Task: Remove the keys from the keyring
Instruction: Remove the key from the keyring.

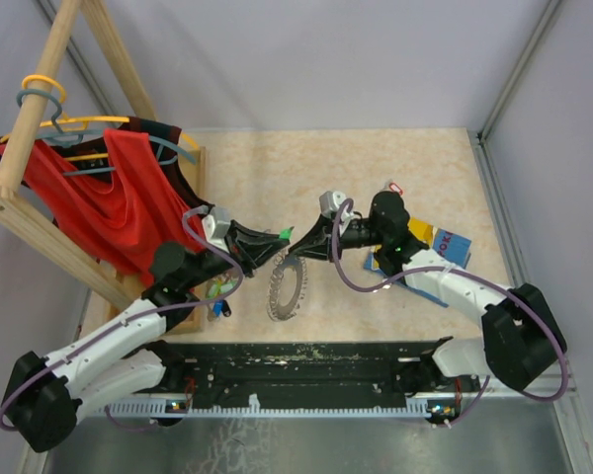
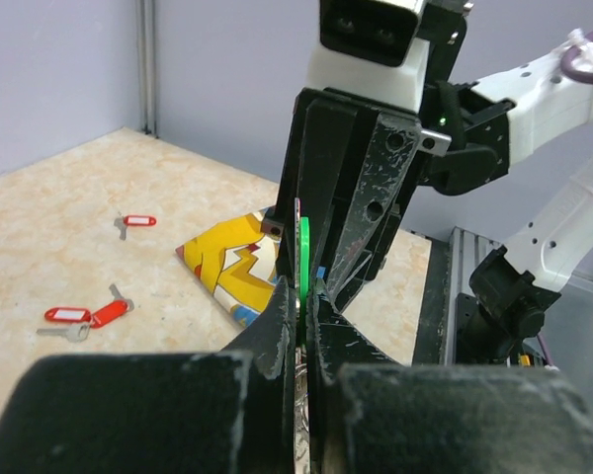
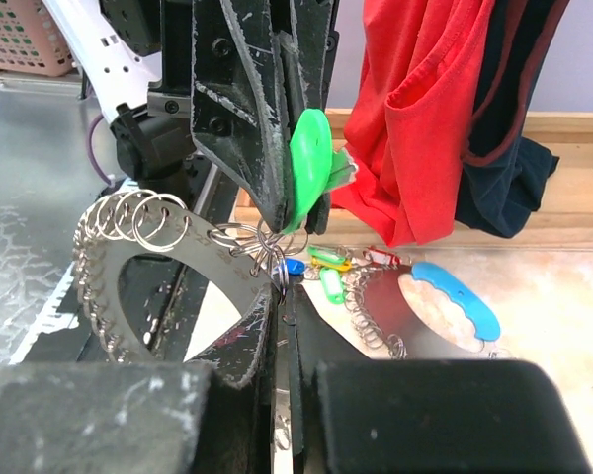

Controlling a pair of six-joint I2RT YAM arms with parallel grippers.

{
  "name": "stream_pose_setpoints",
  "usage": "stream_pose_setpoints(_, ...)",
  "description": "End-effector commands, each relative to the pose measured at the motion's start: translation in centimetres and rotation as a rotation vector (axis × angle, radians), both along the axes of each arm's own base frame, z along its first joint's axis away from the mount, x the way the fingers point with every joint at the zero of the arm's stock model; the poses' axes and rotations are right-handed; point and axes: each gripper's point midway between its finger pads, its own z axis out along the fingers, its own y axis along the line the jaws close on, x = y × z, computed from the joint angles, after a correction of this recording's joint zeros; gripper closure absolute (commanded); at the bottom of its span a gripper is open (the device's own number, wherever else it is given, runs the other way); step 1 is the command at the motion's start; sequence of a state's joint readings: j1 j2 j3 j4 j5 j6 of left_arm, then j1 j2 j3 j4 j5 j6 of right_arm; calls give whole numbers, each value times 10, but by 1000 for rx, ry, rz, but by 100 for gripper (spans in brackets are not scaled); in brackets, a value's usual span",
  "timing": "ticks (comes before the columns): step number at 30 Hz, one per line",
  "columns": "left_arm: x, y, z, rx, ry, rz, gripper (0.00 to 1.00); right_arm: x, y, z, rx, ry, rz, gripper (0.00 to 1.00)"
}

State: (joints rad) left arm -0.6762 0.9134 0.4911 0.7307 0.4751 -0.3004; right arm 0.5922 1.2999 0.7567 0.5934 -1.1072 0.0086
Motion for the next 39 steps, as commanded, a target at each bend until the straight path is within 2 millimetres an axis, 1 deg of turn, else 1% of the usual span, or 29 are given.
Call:
stream_pose_setpoints(1,10,11,24,-34,-40,86,100,3,-3,21,4,-91,-9,100)
stream_pose_setpoints(7,23,14,16,-11,12,150,100,7,-4,15,-41,-145,-28,100)
stream_pose_setpoints(11,28,13,17,-7,13,164,100,6,-1,9,-80,-189,-28,100)
stream_pose_setpoints(18,33,14,16,-1,18,185,100,6,1,6,-115,-241,-36,100)
stream_pose_setpoints(27,34,12,18,-1,27,181,100,6,4,1,-148,-277,-46,100)
stream_pose_setpoints(33,27,8,23,-16,-1,133,100,6,6,-1,-161,-285,-50,100)
stream_pose_setpoints(39,25,9,20,-5,-9,136,100,6,6,5,-157,-265,-59,100)
